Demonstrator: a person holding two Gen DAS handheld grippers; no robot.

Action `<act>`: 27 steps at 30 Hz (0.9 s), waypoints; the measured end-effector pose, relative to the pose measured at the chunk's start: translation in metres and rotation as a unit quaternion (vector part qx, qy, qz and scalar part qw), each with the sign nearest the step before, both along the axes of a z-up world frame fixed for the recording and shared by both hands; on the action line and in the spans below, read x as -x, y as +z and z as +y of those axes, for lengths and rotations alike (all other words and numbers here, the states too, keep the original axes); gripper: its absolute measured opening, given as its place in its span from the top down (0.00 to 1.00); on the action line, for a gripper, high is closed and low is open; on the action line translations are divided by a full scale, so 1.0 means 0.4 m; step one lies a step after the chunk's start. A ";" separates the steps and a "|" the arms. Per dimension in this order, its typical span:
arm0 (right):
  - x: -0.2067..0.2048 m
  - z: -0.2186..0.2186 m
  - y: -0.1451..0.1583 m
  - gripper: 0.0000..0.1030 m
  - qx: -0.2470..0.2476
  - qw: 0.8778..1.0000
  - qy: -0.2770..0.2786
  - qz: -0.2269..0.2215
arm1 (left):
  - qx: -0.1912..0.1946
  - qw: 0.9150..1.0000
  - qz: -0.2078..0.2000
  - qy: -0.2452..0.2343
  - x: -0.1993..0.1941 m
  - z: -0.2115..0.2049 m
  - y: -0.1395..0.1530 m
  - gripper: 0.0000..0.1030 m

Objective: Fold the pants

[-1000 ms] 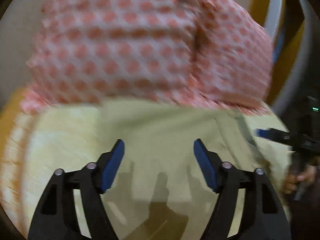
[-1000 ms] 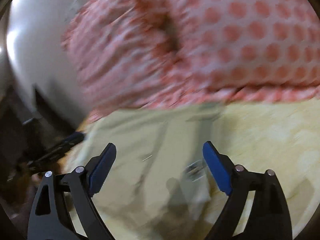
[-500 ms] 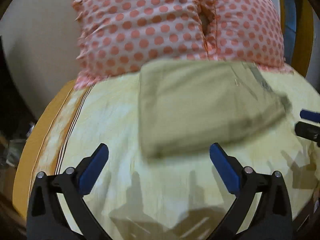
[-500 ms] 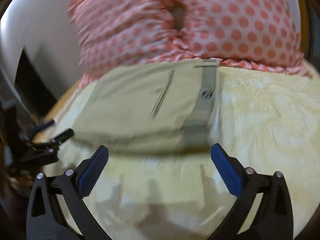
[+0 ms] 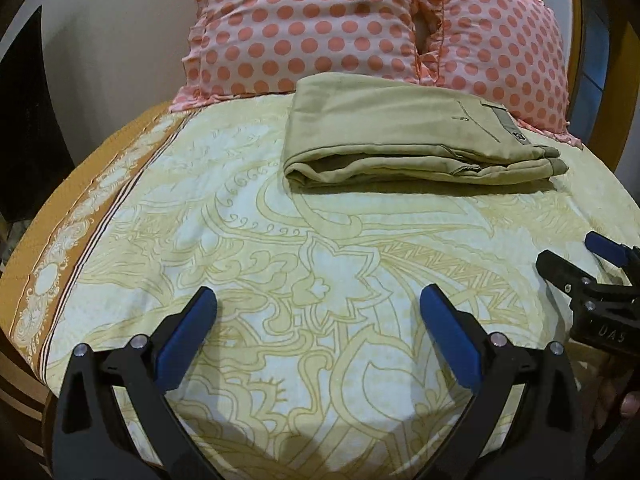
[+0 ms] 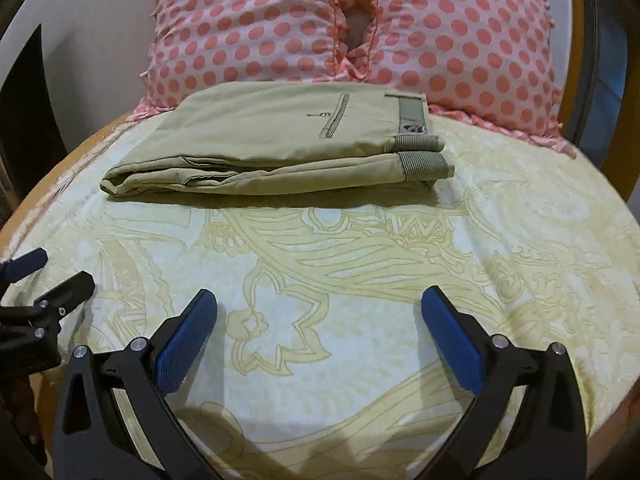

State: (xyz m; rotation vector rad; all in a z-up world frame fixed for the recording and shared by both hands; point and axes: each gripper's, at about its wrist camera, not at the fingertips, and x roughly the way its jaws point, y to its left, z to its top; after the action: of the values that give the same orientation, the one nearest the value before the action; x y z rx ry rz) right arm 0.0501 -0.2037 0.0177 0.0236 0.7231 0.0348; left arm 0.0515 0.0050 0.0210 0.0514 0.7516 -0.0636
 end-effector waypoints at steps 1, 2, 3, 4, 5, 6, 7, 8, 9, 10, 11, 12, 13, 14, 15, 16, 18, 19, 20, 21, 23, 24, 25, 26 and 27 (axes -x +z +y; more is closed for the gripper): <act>0.004 0.000 -0.001 0.01 -0.001 1.000 -0.004 -0.003 | 0.000 1.000 -0.003 0.001 0.003 -0.001 -0.001 0.02; 0.007 0.003 -0.002 0.01 0.002 1.000 -0.007 -0.007 | 0.000 1.000 -0.006 0.001 0.006 -0.004 -0.002 0.02; 0.010 0.003 -0.003 0.01 0.001 1.000 -0.012 -0.010 | 0.001 1.000 -0.008 0.001 0.007 -0.004 -0.002 0.02; 0.012 0.004 -0.003 0.01 0.000 1.000 -0.015 -0.012 | 0.001 1.000 -0.012 0.001 0.009 -0.004 -0.003 0.02; 0.011 0.004 -0.003 0.01 0.001 1.000 -0.017 -0.013 | 0.001 1.000 -0.013 -0.001 0.009 -0.004 -0.004 0.02; 0.012 0.004 -0.004 0.01 0.000 1.000 -0.019 -0.015 | 0.001 1.000 -0.015 -0.003 0.009 -0.003 -0.004 0.02; 0.012 0.005 -0.004 0.01 0.000 1.000 -0.020 -0.017 | 0.002 1.000 -0.017 -0.005 0.010 -0.002 -0.005 0.02; 0.012 0.005 -0.004 0.01 0.001 1.000 -0.021 -0.018 | 0.003 1.000 -0.018 -0.007 0.010 -0.001 -0.005 0.02; 0.013 0.005 -0.004 0.01 0.000 1.000 -0.021 -0.019 | 0.003 1.000 -0.019 -0.008 0.010 -0.002 -0.005 0.02; 0.012 0.004 -0.003 0.01 0.000 1.000 -0.021 -0.018 | 0.003 1.000 -0.019 -0.008 0.011 -0.003 -0.005 0.02; 0.012 0.002 -0.003 0.01 0.001 1.000 -0.019 -0.018 | 0.003 1.000 -0.019 -0.008 0.009 0.000 -0.005 0.02; 0.012 0.001 -0.003 0.01 0.001 1.000 -0.019 -0.018 | 0.003 1.000 -0.020 -0.008 0.009 0.000 -0.005 0.02; 0.012 0.000 -0.003 0.01 0.001 1.000 -0.018 -0.018 | 0.003 1.000 -0.019 -0.008 0.009 0.000 -0.005 0.02; 0.012 0.000 -0.003 0.01 0.000 1.000 -0.018 -0.018 | 0.003 1.000 -0.020 -0.008 0.009 0.001 -0.005 0.02; 0.013 0.000 -0.003 0.01 0.001 1.000 -0.018 -0.018 | 0.003 1.000 -0.019 -0.008 0.009 0.001 -0.005 0.02; 0.012 -0.001 -0.003 0.01 0.001 1.000 -0.017 -0.018 | 0.003 1.000 -0.019 -0.008 0.009 0.001 -0.005 0.02; 0.012 -0.001 -0.003 0.01 0.001 1.000 -0.017 -0.018 | 0.003 1.000 -0.019 -0.008 0.008 0.001 -0.005 0.02; 0.012 -0.001 -0.003 0.01 0.001 1.000 -0.017 -0.018 | 0.003 1.000 -0.019 -0.008 0.008 0.001 -0.006 0.02; 0.012 -0.001 -0.003 0.01 0.000 1.000 -0.017 -0.018 | 0.003 1.000 -0.019 -0.008 0.008 0.001 -0.006 0.02; 0.012 -0.001 -0.003 0.01 0.001 1.000 -0.017 -0.018 | 0.003 1.000 -0.019 -0.008 0.008 0.001 -0.006 0.02; 0.012 -0.001 -0.003 0.01 0.001 1.000 -0.017 -0.018 | 0.003 1.000 -0.019 -0.009 0.008 0.001 -0.006 0.02; 0.012 -0.001 -0.003 0.01 0.000 1.000 -0.017 -0.018 | 0.003 1.000 -0.019 -0.009 0.008 0.001 -0.006 0.02; 0.012 -0.001 -0.002 0.01 0.001 1.000 -0.017 -0.018 | 0.003 1.000 -0.019 -0.009 0.007 0.001 -0.006 0.02; 0.012 -0.001 -0.003 0.01 0.001 1.000 -0.017 -0.018 | 0.003 1.000 -0.019 -0.009 0.008 0.001 -0.006 0.02; 0.012 -0.001 -0.003 0.01 0.001 1.000 -0.017 -0.018 | 0.003 1.000 -0.019 -0.008 0.008 0.001 -0.006 0.02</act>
State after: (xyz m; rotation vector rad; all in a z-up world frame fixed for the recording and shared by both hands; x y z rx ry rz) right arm 0.0453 -0.2039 0.0166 0.0338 0.6870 0.0030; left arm 0.0484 0.0053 0.0187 0.0531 0.7125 -0.0808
